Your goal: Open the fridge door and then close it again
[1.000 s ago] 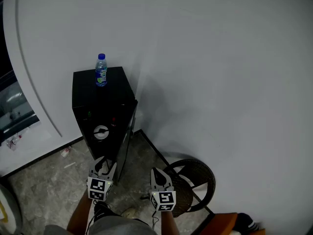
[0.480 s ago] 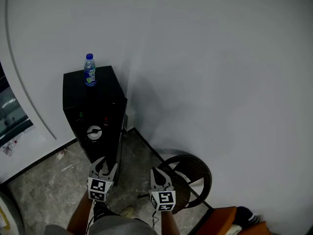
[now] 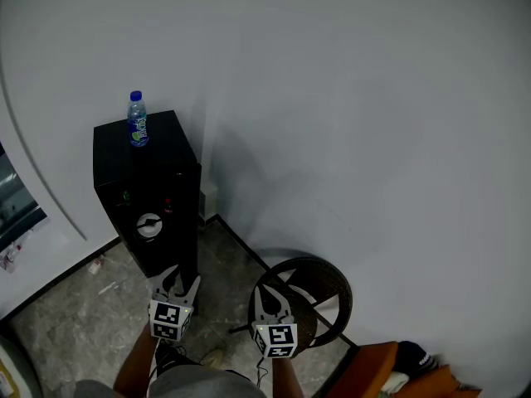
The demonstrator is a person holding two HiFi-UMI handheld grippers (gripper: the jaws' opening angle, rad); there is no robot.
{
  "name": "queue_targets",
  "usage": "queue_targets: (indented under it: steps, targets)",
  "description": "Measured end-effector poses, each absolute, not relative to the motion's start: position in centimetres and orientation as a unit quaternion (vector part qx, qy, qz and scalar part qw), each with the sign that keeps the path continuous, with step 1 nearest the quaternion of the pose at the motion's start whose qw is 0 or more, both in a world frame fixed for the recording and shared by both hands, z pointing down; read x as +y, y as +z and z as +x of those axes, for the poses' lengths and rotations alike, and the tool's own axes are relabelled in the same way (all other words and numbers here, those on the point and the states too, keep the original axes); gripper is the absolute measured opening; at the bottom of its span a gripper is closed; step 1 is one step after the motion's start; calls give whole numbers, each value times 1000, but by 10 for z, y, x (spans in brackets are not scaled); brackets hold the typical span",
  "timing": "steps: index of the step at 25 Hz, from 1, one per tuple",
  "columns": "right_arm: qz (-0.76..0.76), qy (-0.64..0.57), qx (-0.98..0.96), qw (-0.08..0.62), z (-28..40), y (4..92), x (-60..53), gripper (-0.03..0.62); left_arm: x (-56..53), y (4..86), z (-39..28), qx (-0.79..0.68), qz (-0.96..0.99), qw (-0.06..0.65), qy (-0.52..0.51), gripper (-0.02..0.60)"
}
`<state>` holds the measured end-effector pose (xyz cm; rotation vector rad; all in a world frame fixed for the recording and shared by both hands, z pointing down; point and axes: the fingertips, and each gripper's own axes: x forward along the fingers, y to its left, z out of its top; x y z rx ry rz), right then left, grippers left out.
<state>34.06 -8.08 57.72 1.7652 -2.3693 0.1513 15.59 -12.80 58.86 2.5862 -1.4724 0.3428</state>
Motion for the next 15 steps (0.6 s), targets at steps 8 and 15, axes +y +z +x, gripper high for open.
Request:
queue_targets:
  steps: [8, 15]
  targets:
    - [613, 56, -783, 93, 361, 581, -71, 25, -128, 589, 179, -470, 873, 69, 112, 210]
    - [633, 58, -766, 94, 381, 582, -65, 25, -130, 591, 208, -443, 887, 66, 115, 204]
